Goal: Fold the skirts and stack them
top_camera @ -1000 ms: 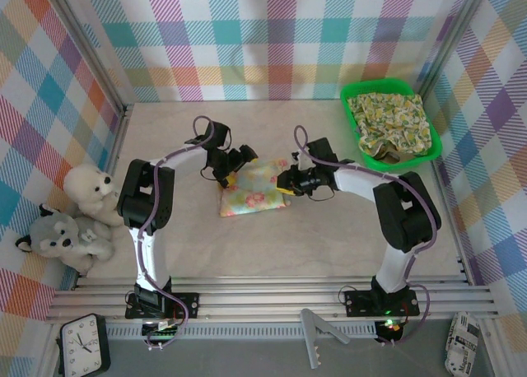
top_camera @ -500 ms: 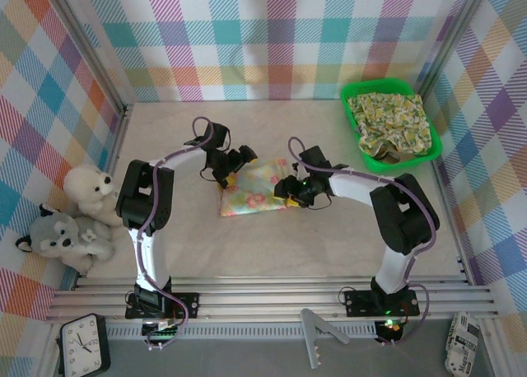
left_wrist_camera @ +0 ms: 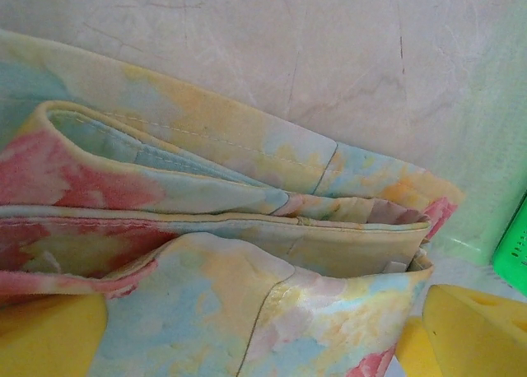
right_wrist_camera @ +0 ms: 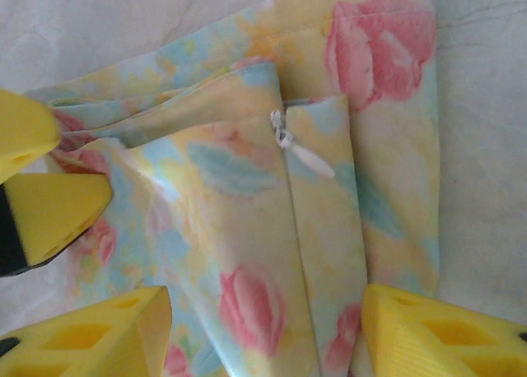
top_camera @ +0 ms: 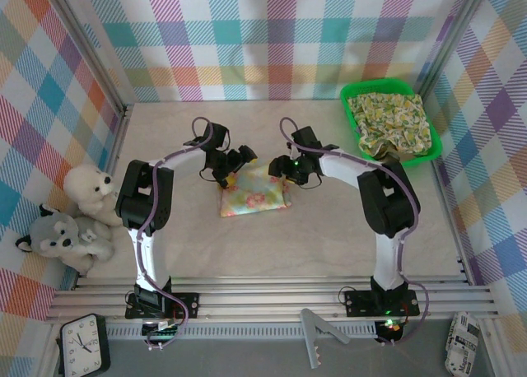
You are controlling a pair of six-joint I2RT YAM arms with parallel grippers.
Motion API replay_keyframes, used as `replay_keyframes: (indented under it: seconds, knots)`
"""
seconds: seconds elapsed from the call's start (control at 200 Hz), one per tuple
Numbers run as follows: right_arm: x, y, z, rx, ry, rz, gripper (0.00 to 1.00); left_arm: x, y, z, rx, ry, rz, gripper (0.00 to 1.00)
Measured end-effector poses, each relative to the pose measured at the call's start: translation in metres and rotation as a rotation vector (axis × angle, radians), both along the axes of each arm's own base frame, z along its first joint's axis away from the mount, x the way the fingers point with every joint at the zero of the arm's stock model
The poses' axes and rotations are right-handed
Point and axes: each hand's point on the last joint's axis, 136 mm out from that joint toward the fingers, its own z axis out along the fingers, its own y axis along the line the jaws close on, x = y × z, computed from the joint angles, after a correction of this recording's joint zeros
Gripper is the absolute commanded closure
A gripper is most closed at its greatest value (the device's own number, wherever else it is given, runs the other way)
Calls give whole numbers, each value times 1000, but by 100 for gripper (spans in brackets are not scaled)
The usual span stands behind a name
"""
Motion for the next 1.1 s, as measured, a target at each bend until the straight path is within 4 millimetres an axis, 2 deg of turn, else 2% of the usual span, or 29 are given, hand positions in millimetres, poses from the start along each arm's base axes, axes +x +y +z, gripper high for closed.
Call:
replay_keyframes:
  seconds: [0.065,0.255,0.33,0.385,0.495,0.565,0.765,0.87,0.905,0.99,1.1]
  knots:
    - [4,3,-6,-7,7,15,44,0,0,0,0,0,0,0]
    - [5,10,-7,11,-7,72,88,0,0,0,0,0,-1,0]
    - [6,13,1,19,-47,106,97,0,0,0,1,-1,-2,0]
    - [7,14,11,24,-83,129,99,0,0,0,1,-1,-2,0]
    - [9,19,32,34,-169,177,100,0,1,0,1,-1,-1,0]
    - [11,20,33,20,-198,188,100,1,3,0,2,-4,0,0]
    - [29,14,-7,-82,-137,149,92,3,10,0,13,-9,2,0]
    - [28,11,-21,-109,-106,141,90,3,13,0,12,-11,2,0]
    - [28,11,-21,-116,-101,141,86,3,13,1,14,-13,0,0]
    - [29,10,-14,-130,-101,147,65,-1,17,2,35,-12,-11,0]
    - [31,4,-7,-156,-88,149,57,-10,28,3,63,19,-23,0]
